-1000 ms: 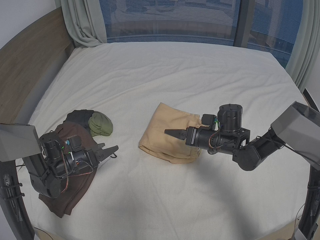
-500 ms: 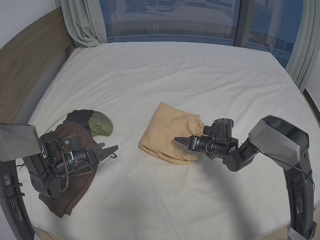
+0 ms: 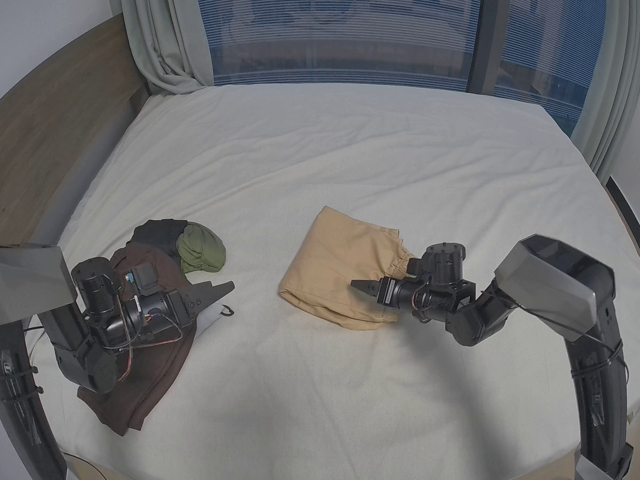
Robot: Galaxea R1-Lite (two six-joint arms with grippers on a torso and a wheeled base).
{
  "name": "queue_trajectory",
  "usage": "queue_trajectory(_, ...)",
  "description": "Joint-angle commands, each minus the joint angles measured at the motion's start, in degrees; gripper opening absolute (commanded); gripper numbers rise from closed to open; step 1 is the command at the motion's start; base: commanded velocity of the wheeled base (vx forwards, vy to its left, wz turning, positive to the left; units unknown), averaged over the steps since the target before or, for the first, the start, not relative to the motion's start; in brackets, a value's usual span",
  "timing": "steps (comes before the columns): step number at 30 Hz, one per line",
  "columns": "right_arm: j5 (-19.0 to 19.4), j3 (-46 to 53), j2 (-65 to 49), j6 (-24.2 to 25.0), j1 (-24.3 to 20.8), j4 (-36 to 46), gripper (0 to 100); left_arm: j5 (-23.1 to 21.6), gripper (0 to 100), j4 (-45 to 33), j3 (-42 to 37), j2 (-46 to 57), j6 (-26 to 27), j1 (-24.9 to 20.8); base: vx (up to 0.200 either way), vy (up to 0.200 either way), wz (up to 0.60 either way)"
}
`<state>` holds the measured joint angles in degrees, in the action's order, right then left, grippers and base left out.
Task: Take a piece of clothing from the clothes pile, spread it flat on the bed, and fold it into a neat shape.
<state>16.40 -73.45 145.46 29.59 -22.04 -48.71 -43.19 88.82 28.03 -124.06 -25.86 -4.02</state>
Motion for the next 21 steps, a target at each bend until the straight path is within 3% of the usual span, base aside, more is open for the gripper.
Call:
queue_trajectory(1,-0.49,6.56,-16.87,0.21,-0.37,-0.42,100,-4.18,100,0.04,-2.89,12.97,-7.37,-1.25,0.000,0.000,0.00)
queue_trajectory(5,-0.66,14.39,-32.78,-2.60,-0.20,0.55,100,-10.42,100,-0.23,-5.79,22.37,-11.41,-1.34,0.000,0.000,0.00)
queue_trajectory(11,-1.28,24.05,-48.69,-9.55,0.68,7.32,100,-12.62,100,-0.23,-8.25,27.47,-11.41,-3.18,0.000,0.000,0.00)
queue_trajectory(13,-3.48,30.12,-55.19,-13.33,2.18,8.81,100,-14.73,100,-0.23,-9.74,31.16,-11.50,-5.03,0.000,0.000,0.00)
queue_trajectory(16,-3.92,33.55,-61.00,-13.50,3.58,9.34,100,-16.57,100,-0.23,-12.82,34.42,-11.59,-8.19,0.000,0.000,0.00)
queue_trajectory(21,-4.09,40.93,-72.42,-14.65,10.35,9.25,100,-16.75,100,-0.31,-18.45,41.97,-11.67,-13.64,0.000,0.000,0.00)
